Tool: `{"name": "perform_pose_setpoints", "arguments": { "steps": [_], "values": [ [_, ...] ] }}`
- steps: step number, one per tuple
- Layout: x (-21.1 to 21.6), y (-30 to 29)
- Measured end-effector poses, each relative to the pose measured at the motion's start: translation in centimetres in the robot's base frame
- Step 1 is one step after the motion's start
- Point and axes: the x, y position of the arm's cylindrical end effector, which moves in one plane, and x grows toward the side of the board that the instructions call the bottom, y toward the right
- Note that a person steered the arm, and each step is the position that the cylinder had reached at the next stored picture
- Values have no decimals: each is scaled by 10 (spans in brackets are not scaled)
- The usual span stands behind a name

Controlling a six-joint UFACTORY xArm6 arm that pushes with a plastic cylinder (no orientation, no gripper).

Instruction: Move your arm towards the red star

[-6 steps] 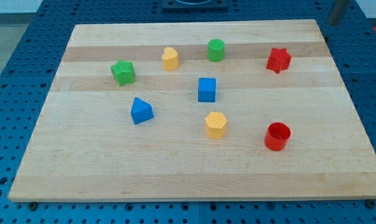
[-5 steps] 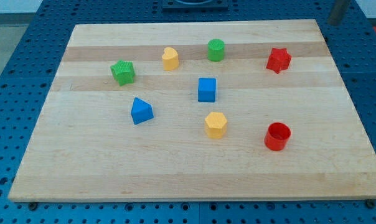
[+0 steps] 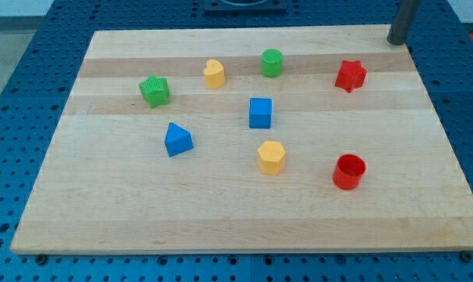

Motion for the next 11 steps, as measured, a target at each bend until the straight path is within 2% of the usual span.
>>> {"name": "perform_pose_setpoints", "arguments": {
  "steps": [5, 7, 11],
  "values": [
    [-2, -2],
    [29, -15],
    [29, -20]
  ]
}}
